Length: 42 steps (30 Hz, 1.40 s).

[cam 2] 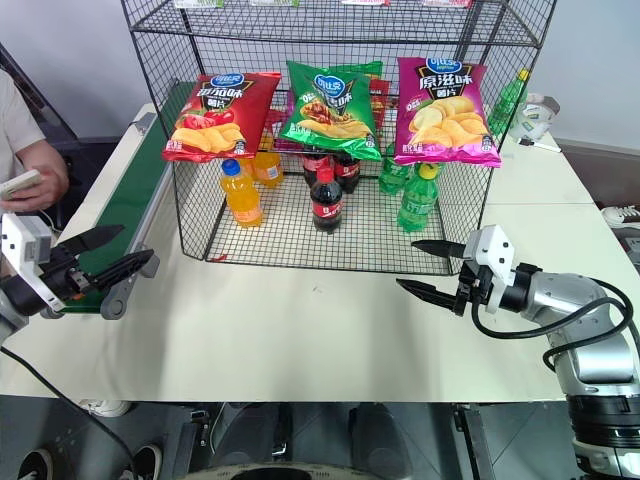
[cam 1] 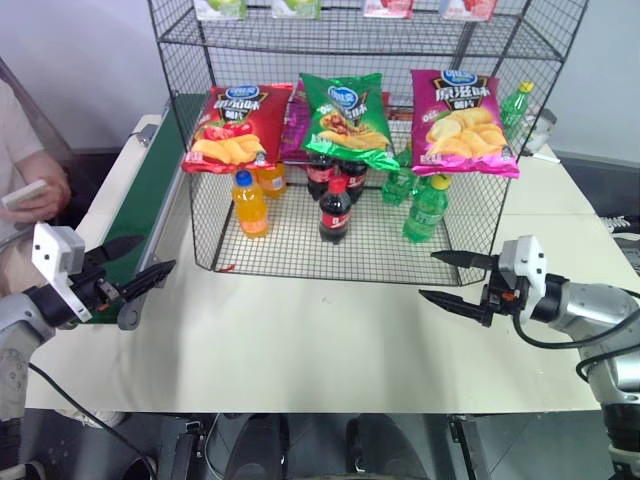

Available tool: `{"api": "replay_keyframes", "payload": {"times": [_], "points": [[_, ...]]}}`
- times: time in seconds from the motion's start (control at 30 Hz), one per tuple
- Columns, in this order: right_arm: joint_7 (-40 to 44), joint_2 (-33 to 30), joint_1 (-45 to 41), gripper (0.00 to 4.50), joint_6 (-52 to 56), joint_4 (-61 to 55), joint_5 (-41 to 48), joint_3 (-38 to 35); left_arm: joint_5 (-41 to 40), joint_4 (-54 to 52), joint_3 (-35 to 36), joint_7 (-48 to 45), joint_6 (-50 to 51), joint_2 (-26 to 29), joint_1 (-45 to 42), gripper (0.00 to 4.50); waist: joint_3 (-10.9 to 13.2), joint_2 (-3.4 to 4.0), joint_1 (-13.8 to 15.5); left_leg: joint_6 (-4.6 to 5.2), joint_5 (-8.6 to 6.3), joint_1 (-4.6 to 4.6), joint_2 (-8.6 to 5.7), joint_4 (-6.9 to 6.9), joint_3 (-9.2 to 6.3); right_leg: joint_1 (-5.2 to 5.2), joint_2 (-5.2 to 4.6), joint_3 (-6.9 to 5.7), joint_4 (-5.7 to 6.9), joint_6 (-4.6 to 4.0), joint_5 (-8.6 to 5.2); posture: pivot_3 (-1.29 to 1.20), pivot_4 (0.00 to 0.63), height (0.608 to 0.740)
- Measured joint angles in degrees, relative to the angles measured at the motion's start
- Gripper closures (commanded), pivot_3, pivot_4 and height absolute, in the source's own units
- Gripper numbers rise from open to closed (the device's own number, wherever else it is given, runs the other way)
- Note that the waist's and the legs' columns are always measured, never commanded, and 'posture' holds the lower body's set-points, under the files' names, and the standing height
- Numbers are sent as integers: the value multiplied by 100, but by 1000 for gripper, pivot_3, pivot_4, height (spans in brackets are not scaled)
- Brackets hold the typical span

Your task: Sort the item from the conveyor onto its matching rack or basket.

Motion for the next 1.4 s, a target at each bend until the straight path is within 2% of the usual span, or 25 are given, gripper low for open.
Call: {"api": "replay_keyframes", "payload": {"times": [1.4], "points": [[61, 0, -113, 850, -331, 300, -297, 279, 1, -1, 33, -64, -118, -80, 50, 221, 0, 0, 0, 0, 0, 0, 0, 2, 0, 0, 0, -1, 2, 0, 0, 0, 150, 739]]}}
